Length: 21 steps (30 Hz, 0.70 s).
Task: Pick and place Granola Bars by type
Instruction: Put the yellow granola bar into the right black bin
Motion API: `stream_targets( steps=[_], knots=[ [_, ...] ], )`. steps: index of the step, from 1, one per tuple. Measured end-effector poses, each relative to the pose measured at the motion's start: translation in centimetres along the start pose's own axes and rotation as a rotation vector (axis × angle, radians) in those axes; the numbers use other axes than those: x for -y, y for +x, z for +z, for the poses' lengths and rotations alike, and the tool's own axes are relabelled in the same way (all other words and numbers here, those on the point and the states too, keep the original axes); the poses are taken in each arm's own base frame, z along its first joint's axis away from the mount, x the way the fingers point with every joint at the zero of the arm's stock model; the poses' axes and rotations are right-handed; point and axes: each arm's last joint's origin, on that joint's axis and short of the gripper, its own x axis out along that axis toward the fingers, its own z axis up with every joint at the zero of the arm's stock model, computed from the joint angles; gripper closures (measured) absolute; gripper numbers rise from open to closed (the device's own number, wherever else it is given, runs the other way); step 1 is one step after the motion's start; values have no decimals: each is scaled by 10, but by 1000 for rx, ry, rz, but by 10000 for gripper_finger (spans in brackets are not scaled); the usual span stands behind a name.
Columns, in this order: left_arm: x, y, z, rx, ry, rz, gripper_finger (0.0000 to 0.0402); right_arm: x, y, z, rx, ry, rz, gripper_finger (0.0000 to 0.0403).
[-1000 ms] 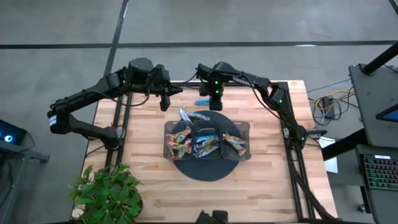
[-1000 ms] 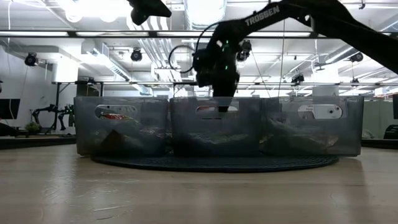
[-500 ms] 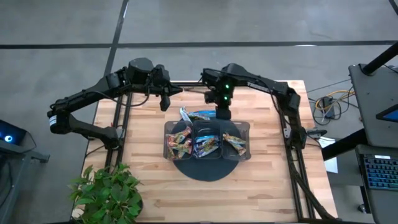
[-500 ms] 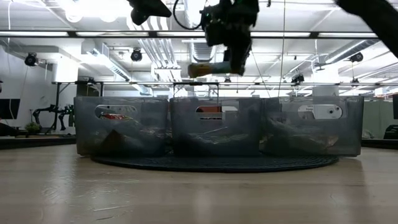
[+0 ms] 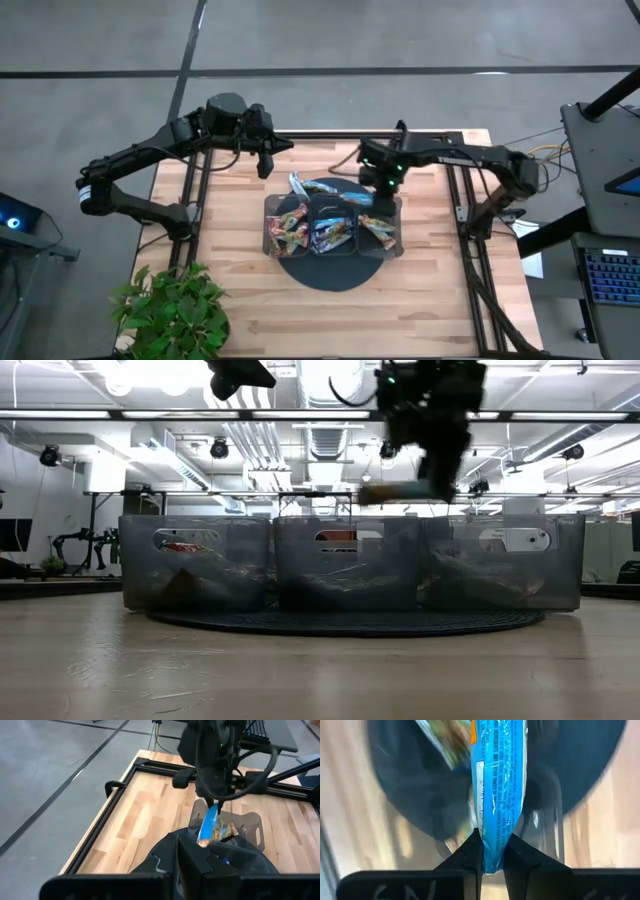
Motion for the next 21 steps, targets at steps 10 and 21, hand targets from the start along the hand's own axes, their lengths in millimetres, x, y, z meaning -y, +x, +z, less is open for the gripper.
stream_targets(
  steps=[10,21],
  knots=[
    [0,0,0,1,-1,0,402,11,33,-46,-106,51,-62,360],
    [0,0,0,1,-2,1,402,16,49,-61,-136,69,-60,356]
  ],
)
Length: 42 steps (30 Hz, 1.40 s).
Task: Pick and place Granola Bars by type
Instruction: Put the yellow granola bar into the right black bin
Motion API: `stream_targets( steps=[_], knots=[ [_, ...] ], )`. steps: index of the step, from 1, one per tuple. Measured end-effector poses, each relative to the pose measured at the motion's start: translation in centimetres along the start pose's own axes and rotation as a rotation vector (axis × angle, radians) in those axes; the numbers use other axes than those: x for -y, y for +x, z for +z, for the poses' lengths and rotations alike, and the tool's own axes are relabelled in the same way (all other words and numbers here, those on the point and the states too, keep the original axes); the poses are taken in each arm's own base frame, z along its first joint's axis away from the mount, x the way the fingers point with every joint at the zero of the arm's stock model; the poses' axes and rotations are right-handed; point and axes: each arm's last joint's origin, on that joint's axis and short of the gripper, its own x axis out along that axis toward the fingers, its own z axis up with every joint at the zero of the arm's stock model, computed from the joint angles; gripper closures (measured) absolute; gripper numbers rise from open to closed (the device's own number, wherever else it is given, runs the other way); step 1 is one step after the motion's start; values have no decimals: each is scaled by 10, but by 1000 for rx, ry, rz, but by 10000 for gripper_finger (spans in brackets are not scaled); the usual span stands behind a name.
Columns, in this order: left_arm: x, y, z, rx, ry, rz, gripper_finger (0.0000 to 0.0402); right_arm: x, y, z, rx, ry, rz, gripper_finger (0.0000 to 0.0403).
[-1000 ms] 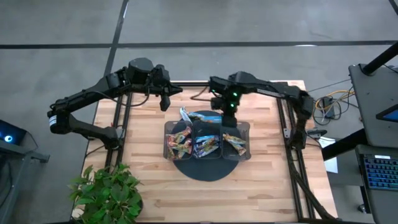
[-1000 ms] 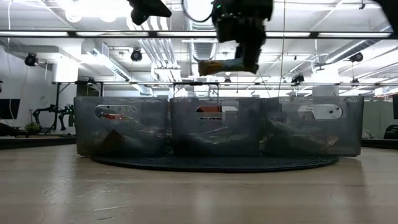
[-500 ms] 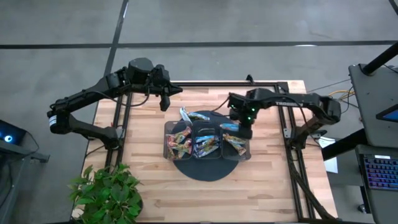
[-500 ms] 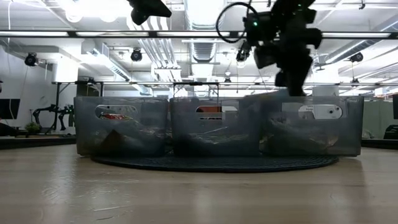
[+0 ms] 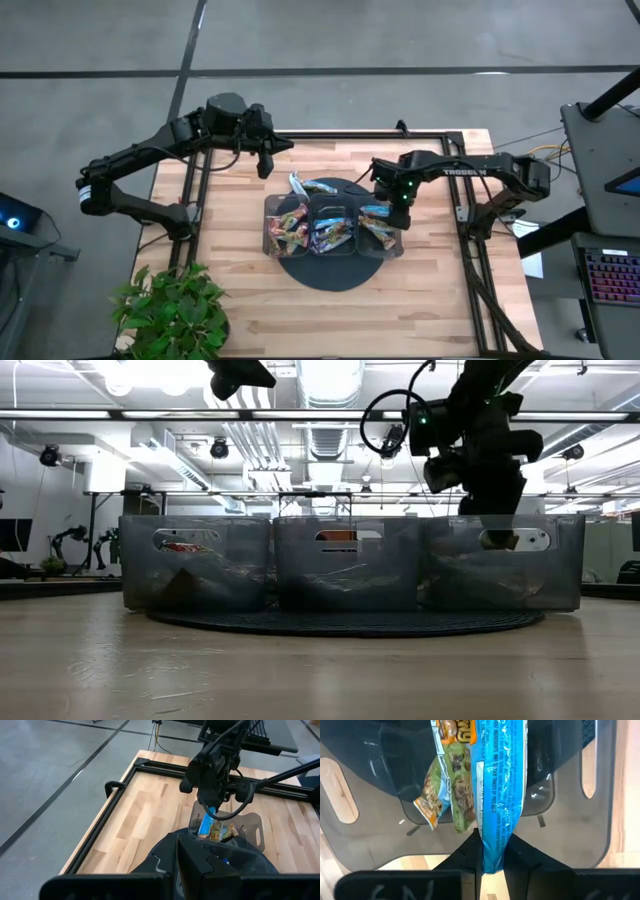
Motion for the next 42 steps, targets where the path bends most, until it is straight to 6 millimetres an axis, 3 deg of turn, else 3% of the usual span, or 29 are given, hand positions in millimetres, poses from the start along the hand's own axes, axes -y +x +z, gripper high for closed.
stream_targets(
  steps=[13,20,29,34,39,42],
  knots=[
    [0,0,0,0,-1,0,402,0,-1,3,19,-4,0,263],
    [0,0,0,0,0,0,402,-4,-16,12,79,-10,-1,246],
    [0,-1,1,4,7,0,402,-14,-55,30,232,-83,-6,275],
    [0,-1,1,3,19,-1,402,-22,-84,38,336,-135,-13,321],
    [0,-1,0,-1,48,0,402,-32,-120,36,470,-193,-24,384],
    [0,-1,0,-1,56,1,402,-37,-140,29,566,-207,-26,391]
  ],
)
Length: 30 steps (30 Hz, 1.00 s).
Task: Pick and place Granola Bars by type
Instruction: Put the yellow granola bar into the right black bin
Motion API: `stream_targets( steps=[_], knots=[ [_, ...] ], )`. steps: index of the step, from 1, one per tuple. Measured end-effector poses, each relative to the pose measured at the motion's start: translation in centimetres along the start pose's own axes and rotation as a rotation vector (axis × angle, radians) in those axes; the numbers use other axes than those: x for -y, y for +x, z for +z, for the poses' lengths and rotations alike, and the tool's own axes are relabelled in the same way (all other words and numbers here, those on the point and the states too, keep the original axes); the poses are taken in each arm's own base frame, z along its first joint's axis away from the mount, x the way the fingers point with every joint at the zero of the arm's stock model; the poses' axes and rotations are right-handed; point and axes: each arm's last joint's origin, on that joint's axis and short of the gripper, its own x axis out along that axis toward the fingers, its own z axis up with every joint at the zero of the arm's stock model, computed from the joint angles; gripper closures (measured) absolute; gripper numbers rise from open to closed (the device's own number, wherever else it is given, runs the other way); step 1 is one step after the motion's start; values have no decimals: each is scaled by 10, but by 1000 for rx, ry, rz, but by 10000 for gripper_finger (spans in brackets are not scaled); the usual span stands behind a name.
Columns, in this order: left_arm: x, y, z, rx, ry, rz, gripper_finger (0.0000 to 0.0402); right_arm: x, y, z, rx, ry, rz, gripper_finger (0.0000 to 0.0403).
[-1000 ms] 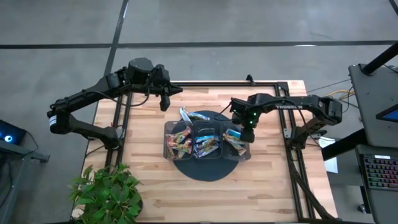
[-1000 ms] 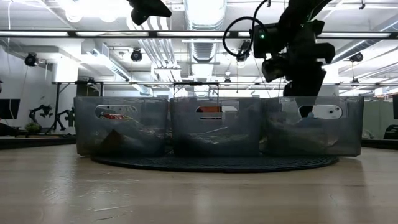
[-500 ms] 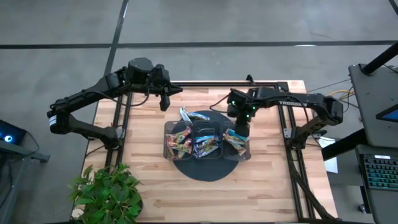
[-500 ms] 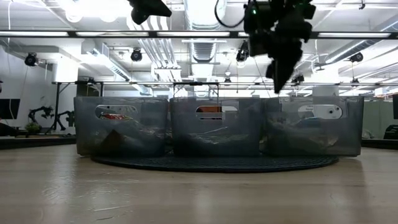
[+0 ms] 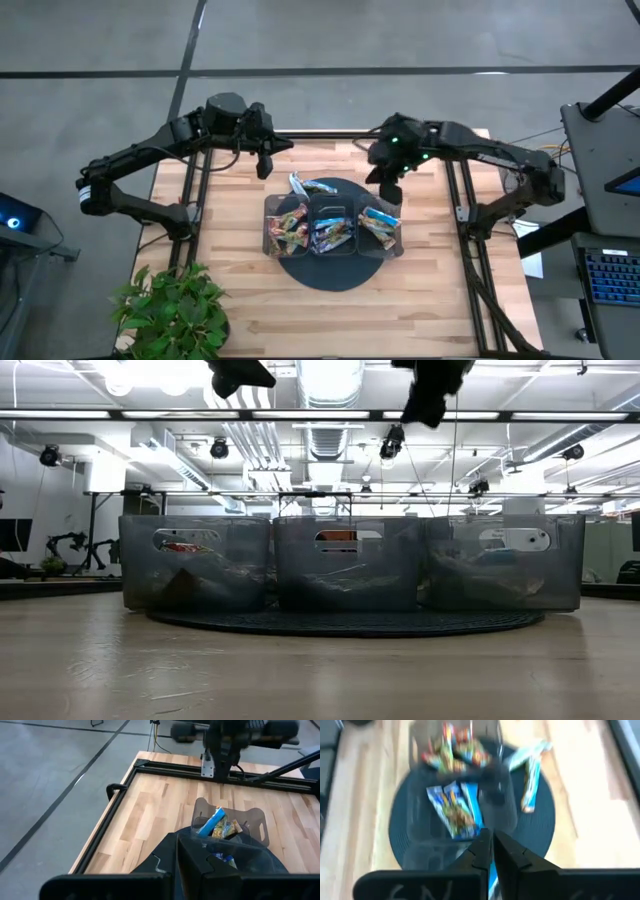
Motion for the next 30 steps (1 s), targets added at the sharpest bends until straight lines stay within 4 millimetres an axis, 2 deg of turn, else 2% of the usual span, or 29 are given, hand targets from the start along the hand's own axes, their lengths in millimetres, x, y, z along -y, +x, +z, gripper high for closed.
stream_targets(
  steps=[4,8,13,17,21,30],
  knots=[
    [-1,0,-3,-21,-5,-9,402,-6,-24,1,132,14,-11,392],
    [1,-1,-14,-138,7,-31,402,-10,-42,-5,225,37,-30,392],
    [1,-1,-18,-181,9,-31,402,-13,-50,-15,241,56,-42,392],
    [0,2,-17,-166,-28,-25,392,-12,-47,-20,229,76,-64,392],
    [0,6,-19,-191,-68,-26,354,-10,-41,-22,214,100,-63,392],
    [-4,19,-18,-237,-66,-2,240,-10,-38,-24,209,123,-60,392]
  ],
)
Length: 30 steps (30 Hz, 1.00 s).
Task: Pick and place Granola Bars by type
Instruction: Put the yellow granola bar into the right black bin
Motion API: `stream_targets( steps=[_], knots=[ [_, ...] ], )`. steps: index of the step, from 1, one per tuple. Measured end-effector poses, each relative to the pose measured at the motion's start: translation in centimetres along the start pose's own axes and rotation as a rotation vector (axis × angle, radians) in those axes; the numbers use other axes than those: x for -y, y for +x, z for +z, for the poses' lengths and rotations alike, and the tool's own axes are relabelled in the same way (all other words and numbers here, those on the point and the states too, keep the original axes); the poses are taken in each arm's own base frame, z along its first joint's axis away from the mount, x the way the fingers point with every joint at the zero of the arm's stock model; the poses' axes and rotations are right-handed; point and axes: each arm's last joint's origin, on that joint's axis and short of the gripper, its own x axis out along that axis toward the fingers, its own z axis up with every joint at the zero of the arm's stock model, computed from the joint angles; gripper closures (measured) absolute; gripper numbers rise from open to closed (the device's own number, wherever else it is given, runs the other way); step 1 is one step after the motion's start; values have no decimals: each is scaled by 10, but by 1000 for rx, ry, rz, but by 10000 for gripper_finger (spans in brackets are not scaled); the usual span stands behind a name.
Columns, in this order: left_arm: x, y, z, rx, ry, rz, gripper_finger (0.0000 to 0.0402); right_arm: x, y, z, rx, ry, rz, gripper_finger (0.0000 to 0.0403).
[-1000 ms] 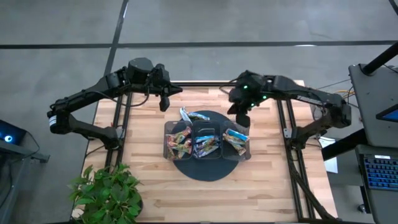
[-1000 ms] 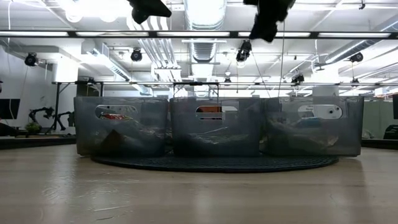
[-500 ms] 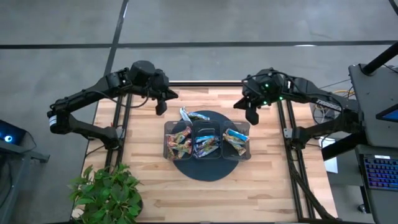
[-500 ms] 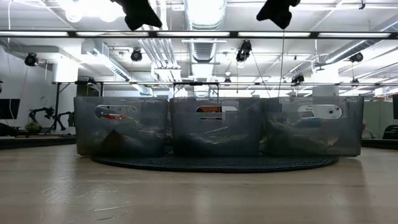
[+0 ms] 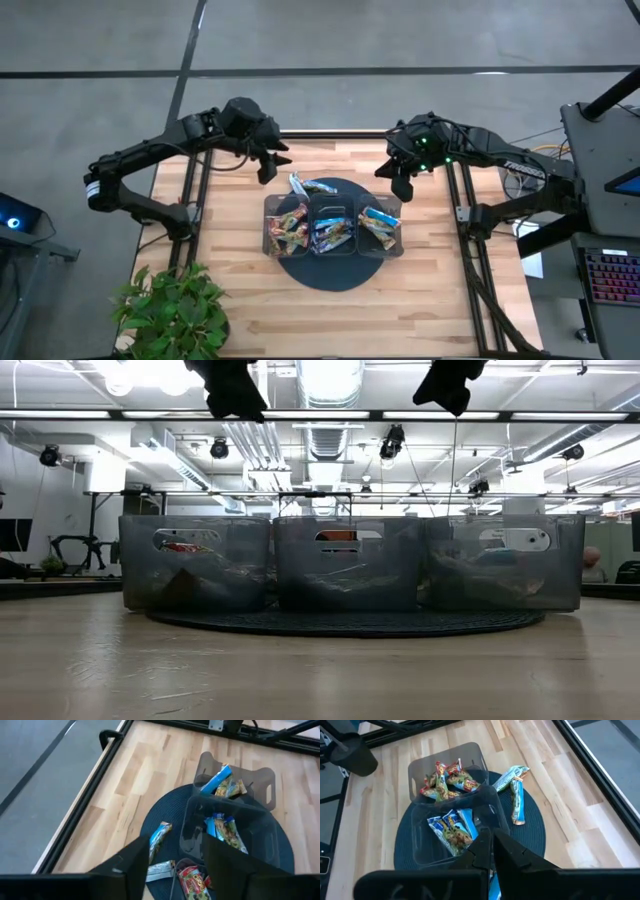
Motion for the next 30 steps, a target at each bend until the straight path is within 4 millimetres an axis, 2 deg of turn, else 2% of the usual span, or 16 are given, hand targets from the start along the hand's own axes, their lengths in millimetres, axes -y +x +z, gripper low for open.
stream_targets(
  steps=[7,21,26,30],
  knots=[
    [-4,19,4,-55,76,8,186,0,0,0,0,6,1,392],
    [-14,82,-13,-330,453,0,184,0,0,0,0,31,2,392],
    [-18,103,-19,-401,438,21,184,0,0,0,0,38,3,392],
    [-22,116,-24,-445,294,83,184,0,0,0,-1,52,2,392]
  ],
)
